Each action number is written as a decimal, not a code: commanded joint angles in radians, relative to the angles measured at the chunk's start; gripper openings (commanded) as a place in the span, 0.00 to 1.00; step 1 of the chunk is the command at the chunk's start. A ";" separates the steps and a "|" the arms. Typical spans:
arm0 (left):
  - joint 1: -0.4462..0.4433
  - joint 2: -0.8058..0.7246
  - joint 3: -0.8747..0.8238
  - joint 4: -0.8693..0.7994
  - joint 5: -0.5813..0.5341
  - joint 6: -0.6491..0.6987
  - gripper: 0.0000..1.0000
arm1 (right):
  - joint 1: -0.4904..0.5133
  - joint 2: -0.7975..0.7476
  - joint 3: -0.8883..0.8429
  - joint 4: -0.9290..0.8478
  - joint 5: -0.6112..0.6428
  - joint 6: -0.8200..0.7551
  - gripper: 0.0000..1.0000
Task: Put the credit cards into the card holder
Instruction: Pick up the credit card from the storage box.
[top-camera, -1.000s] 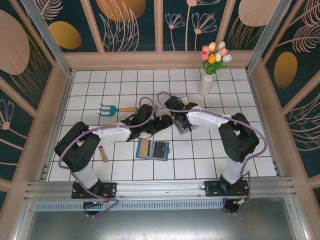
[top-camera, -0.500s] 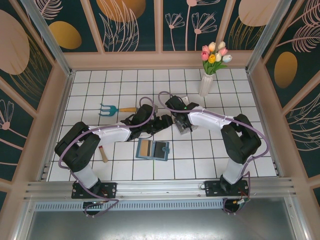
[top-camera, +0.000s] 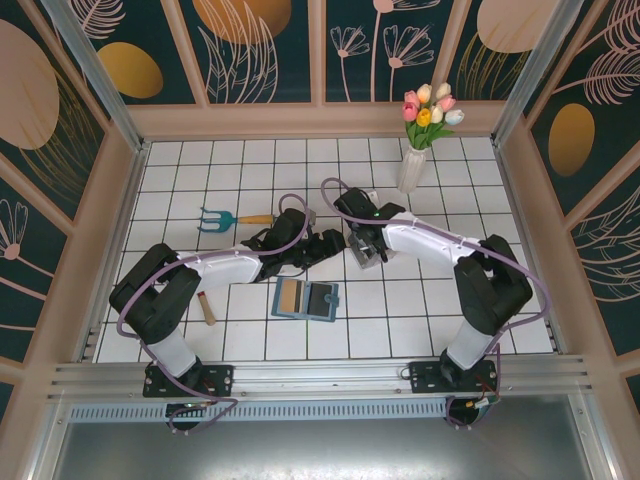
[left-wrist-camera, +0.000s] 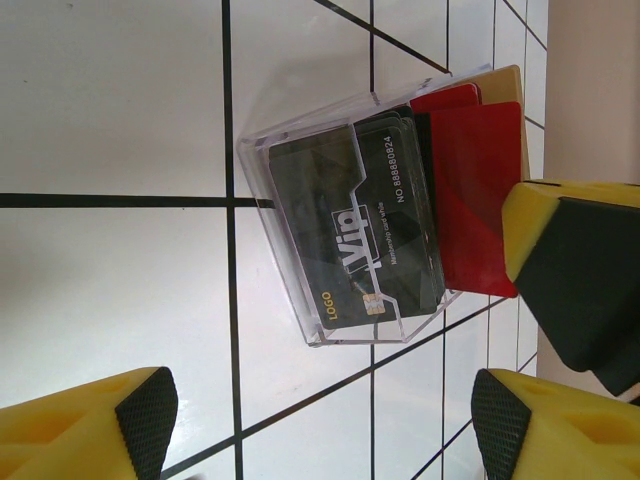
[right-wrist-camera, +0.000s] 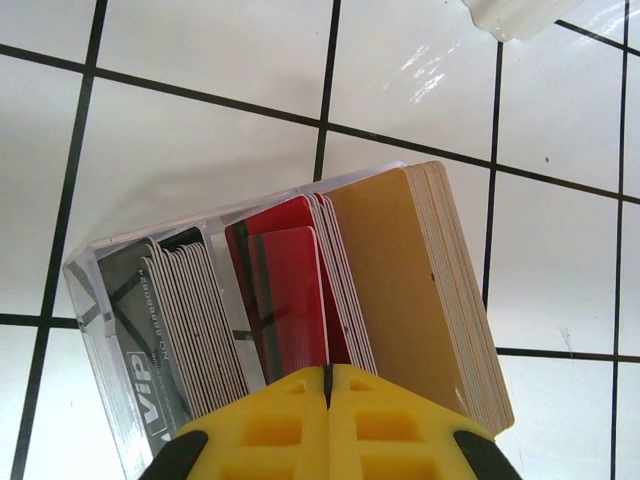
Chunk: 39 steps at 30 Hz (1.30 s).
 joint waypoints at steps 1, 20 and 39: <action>0.002 0.004 0.007 -0.008 -0.002 -0.001 0.79 | -0.008 -0.037 0.030 -0.051 -0.012 0.030 0.00; 0.076 -0.174 -0.082 0.166 0.082 -0.022 0.80 | -0.079 -0.406 -0.062 0.137 -0.459 0.208 0.00; 0.099 -0.159 -0.123 0.607 0.309 -0.203 0.47 | -0.265 -0.526 -0.307 0.579 -1.116 0.507 0.00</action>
